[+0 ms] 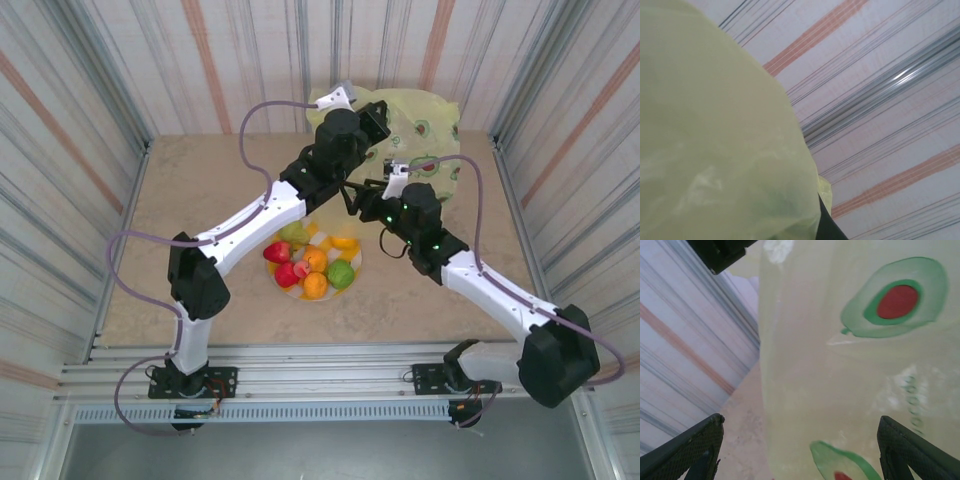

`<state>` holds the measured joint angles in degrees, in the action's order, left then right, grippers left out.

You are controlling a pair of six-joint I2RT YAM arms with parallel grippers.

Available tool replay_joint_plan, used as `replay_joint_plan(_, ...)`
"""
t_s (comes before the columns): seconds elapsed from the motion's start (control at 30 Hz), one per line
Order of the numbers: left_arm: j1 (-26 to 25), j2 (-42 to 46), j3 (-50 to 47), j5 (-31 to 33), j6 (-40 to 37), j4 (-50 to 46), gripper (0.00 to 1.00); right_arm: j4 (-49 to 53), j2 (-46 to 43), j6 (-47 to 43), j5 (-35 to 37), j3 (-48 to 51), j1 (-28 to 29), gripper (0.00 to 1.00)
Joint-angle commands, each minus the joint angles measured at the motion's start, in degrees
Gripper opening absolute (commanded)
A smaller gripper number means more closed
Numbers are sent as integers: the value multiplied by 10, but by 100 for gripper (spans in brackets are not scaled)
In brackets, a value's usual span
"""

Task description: Place the fruits into the plastic bag

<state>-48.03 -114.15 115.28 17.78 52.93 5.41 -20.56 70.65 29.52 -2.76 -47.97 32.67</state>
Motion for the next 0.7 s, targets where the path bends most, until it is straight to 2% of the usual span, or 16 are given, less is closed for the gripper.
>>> replay_joint_plan(0.0, -3, 2, 16, 28, 32, -15, 0, -99, 16, -19, 78, 4, 17, 80)
replay_joint_plan(0.3, -3, 20, -14, 42, 63, -10, 0, -136, 83, -87, 219, -32, 26, 74)
replay_joint_plan(0.43, -2, 21, -16, 47, 74, -11, 0, -171, 110, -110, 240, -49, 26, 70)
replay_joint_plan(0.5, -2, 20, -16, 54, 70, -7, 0, -170, 118, -114, 251, -63, 26, 60)
replay_joint_plan(0.57, -1, 21, -15, 62, 59, -1, 0, -158, 118, -113, 273, -72, 26, 41)
replay_joint_plan(0.67, 4, 18, -6, 64, 41, 6, 0, -127, 95, -115, 297, -71, 21, 16)
